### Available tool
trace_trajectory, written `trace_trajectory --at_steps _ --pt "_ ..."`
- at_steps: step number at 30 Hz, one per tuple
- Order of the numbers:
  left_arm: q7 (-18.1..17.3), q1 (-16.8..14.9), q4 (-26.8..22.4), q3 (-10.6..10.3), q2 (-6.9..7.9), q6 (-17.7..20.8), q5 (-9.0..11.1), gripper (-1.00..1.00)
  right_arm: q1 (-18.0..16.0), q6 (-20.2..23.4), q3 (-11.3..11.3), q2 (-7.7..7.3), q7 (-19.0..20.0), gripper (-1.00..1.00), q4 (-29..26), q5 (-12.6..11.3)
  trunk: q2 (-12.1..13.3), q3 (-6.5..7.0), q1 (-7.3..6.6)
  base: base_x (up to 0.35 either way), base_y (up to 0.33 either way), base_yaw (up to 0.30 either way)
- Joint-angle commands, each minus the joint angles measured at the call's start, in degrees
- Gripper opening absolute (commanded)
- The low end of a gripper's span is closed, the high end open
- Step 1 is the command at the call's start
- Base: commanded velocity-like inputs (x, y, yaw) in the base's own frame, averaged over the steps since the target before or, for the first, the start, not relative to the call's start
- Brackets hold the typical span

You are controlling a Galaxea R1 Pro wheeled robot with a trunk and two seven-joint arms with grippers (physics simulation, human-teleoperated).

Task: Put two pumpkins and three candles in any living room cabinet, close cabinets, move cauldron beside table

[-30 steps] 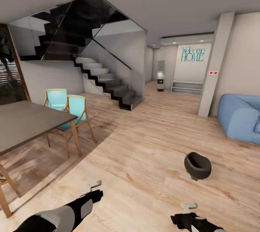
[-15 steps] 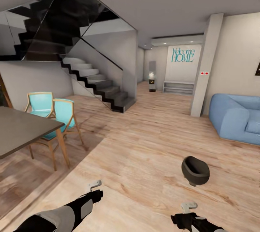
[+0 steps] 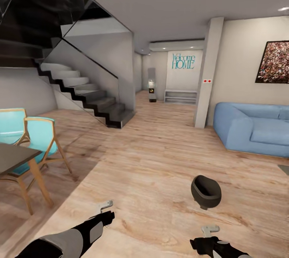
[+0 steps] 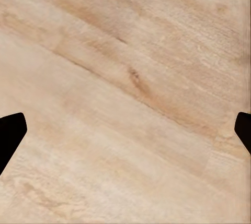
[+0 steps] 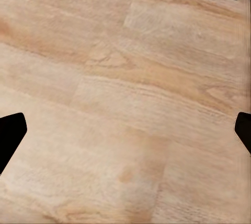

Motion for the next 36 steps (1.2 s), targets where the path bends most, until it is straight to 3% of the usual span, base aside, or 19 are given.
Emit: trace_trajectory --at_steps 1,36 --pt "0.0 -0.1 0.2 -0.5 -0.04 -0.3 0.4 1.00 -0.1 -0.1 0.5 -0.02 0.2 1.00 0.1 -0.3 0.0 -0.06 0.03 0.336 0.089 -0.296" --pt "0.0 -0.1 0.2 -0.5 -0.04 -0.4 0.4 1.00 -0.1 -0.1 0.5 -0.02 0.2 1.00 0.1 -0.4 0.0 -0.06 0.03 0.336 0.121 -0.296"
